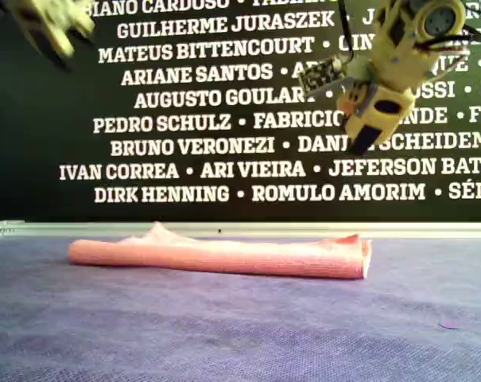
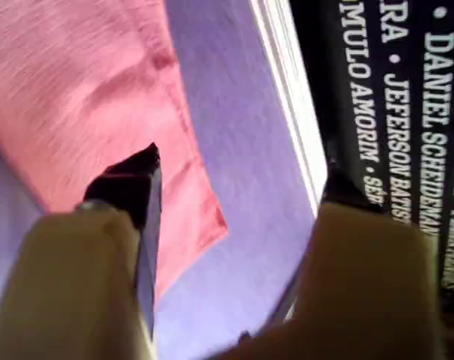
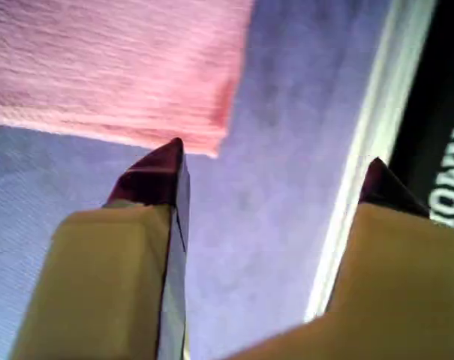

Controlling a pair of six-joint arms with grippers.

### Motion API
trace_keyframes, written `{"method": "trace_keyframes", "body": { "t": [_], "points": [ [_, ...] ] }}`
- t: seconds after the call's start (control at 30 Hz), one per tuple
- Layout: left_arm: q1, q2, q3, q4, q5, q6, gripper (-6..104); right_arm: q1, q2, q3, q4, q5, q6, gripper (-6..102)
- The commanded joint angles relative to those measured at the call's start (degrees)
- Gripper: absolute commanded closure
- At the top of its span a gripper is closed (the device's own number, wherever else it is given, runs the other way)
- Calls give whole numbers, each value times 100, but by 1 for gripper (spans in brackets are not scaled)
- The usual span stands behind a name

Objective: Fold a cloth

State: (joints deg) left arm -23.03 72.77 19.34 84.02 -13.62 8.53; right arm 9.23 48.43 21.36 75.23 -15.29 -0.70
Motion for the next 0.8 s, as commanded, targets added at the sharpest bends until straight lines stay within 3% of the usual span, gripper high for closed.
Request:
{"method": "trace_keyframes", "body": {
  "t": [0.0,0.1,0.23,0.37,0.43,0.77],
  "points": [
    [-44,1433,-281,835,-70,-422,22,-70,1274,-501,475,26,-53,3],
    [-18,2347,-272,738,-79,-765,22,-18,2241,-378,1538,18,-44,4],
    [-88,3366,545,756,-79,-896,22,-132,3217,-176,1740,26,-9,4],
    [-26,4720,2470,747,-79,-1556,22,-123,4526,598,1731,35,-9,4],
    [-26,5537,3586,712,-62,-1749,22,-70,5212,1397,1731,35,-9,4],
    [-44,9079,7427,308,-79,-1784,20,-132,9343,6864,1582,35,-114,3]
  ]
}}
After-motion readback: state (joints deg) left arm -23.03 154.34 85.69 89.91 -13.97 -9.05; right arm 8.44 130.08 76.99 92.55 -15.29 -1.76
